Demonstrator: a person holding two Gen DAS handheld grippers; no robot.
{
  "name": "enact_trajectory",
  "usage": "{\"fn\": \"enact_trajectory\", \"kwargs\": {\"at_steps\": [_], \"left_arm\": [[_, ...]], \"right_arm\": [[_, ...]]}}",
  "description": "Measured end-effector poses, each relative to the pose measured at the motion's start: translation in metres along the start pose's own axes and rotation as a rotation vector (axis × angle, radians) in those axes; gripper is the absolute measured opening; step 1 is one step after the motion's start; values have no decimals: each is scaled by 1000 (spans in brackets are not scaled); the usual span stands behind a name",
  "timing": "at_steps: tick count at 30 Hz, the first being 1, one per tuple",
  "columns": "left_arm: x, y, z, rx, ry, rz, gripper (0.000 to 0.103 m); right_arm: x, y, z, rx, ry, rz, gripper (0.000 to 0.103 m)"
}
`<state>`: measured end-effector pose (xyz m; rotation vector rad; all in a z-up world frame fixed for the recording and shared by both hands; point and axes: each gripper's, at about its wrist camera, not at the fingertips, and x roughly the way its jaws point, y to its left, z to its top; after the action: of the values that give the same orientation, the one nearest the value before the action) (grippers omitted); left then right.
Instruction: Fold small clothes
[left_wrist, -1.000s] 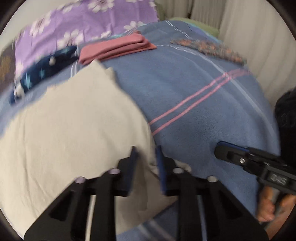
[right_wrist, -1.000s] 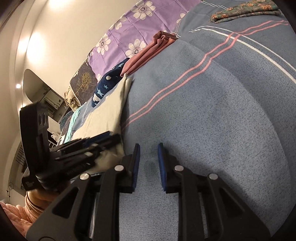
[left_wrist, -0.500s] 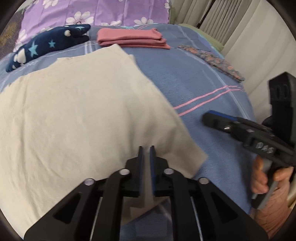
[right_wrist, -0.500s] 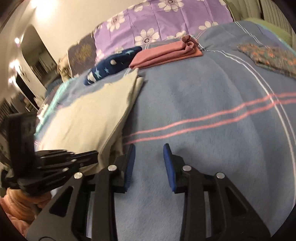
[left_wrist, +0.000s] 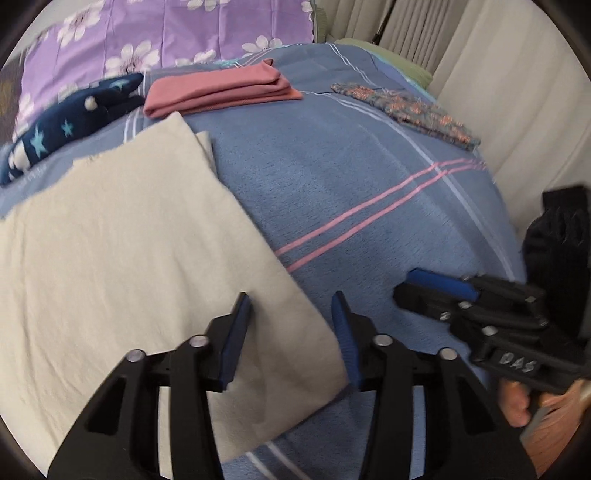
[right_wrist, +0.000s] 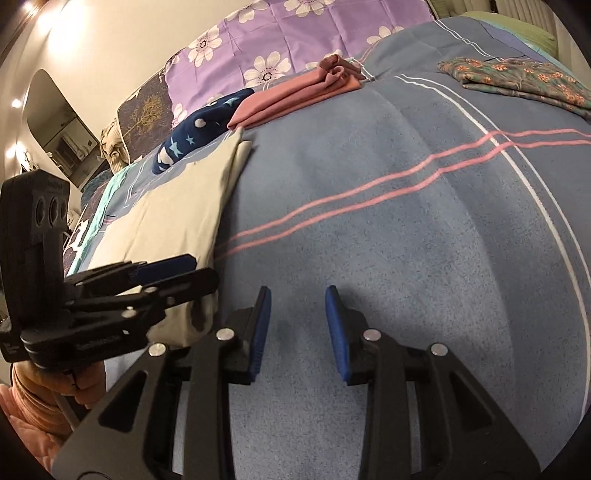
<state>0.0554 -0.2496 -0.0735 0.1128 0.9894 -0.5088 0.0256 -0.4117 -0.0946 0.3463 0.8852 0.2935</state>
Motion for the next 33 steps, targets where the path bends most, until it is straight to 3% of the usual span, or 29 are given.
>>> {"fn": "enact_trajectory", "kwargs": {"at_steps": [2, 5, 9, 17, 22, 24, 25, 28, 30, 33], "left_arm": [[-3, 8, -6, -12, 3, 4, 13], [-10, 28, -15, -76, 6, -9, 7], [-11, 43, -23, -129, 15, -41, 6], [-7, 31, -22, -55, 11, -35, 6], [-5, 34, -19, -58, 12, -88, 7], [-3, 33, -18, -45, 10, -119, 7], [-2, 31, -18, -30, 7, -125, 7], [-1, 27, -18, 30, -17, -137, 7], [1, 25, -18, 49, -29, -163, 7], [4, 24, -18, 69, -37, -180, 7]], "right_arm": [[1, 3, 2, -8, -1, 10, 33], [3, 11, 9, -43, -3, 24, 33], [13, 24, 27, -92, 0, 44, 33], [79, 44, 99, -98, 92, 112, 34], [129, 51, 136, -70, 157, 146, 41], [143, 53, 143, -58, 161, 148, 25], [147, 56, 149, -59, 159, 154, 3], [125, 68, 165, -68, 30, 208, 2], [120, 71, 173, -86, -22, 192, 2], [152, 65, 169, -132, 49, 57, 1]]}}
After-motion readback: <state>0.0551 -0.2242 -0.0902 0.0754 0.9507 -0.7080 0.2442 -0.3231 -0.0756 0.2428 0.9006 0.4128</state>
